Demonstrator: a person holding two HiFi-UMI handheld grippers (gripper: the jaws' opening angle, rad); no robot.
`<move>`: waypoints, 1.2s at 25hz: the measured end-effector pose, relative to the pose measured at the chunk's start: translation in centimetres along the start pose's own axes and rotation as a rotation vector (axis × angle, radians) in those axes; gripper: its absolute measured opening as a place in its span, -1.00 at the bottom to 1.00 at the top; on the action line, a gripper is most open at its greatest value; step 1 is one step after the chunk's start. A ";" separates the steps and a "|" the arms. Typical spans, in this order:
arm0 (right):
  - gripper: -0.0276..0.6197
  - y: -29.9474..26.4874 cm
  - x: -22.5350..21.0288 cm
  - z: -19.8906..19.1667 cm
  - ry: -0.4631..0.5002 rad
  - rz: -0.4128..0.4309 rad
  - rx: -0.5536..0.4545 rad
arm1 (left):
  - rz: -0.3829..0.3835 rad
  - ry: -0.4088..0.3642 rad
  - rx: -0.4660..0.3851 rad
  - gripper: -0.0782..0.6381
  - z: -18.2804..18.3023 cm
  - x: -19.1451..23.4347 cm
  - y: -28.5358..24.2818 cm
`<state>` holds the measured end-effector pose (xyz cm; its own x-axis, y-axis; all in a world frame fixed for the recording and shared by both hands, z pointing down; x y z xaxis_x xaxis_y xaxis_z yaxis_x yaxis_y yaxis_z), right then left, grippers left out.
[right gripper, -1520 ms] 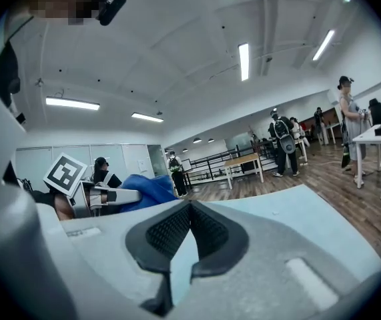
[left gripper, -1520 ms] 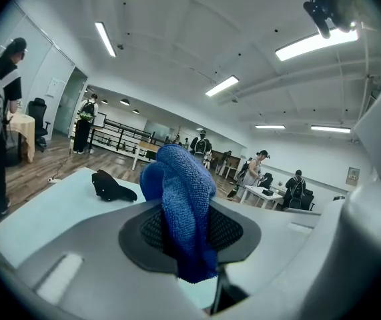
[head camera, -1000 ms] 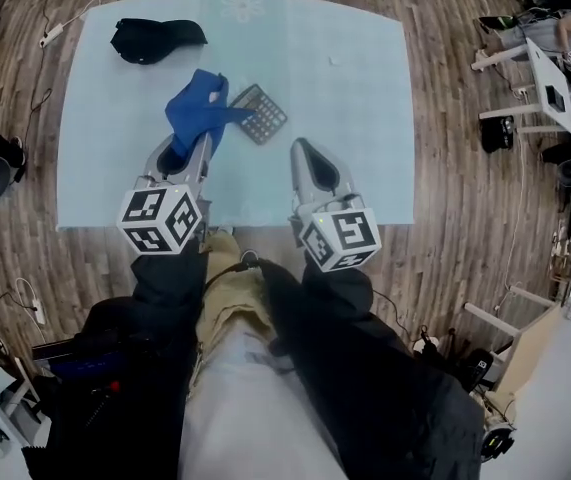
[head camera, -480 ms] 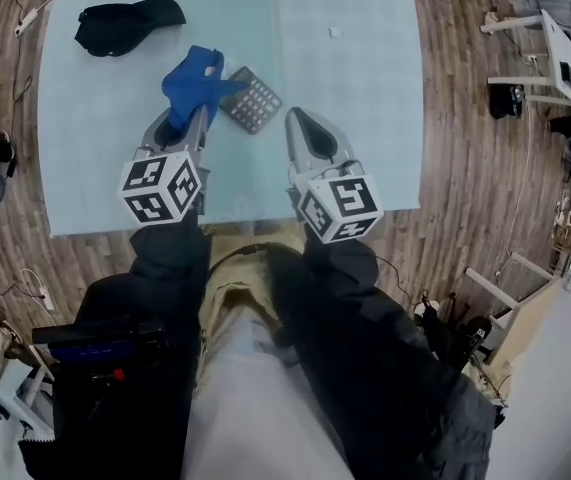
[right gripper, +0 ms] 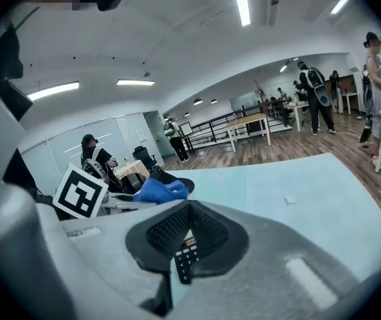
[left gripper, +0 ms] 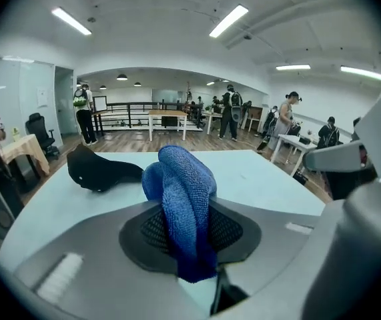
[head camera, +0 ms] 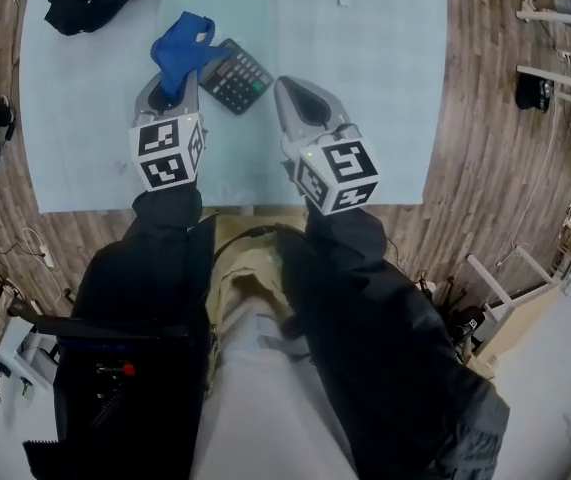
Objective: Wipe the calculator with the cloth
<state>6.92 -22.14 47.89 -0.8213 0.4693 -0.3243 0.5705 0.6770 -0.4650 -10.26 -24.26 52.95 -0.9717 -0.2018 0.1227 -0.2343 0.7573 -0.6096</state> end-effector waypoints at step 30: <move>-0.92 -0.8 -0.9 -4.4 -0.093 -0.025 0.096 | -0.211 -0.259 0.307 -0.52 -12.1 -6.1 -5.6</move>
<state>7.16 -20.57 52.21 -0.8340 0.3953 -0.3849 0.5512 0.6283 -0.5490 -3.41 -19.78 65.11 -0.8550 -0.5103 0.0931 -0.3688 0.4718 -0.8009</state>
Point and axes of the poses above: the fingertips, and each gripper's own axes: y backward along the fingers, x to its left, z out of its top, the point moved 3 cm from there along y, backward along the fingers, and after that the axes turned 2 degrees about -z, right-handed, at the moved point
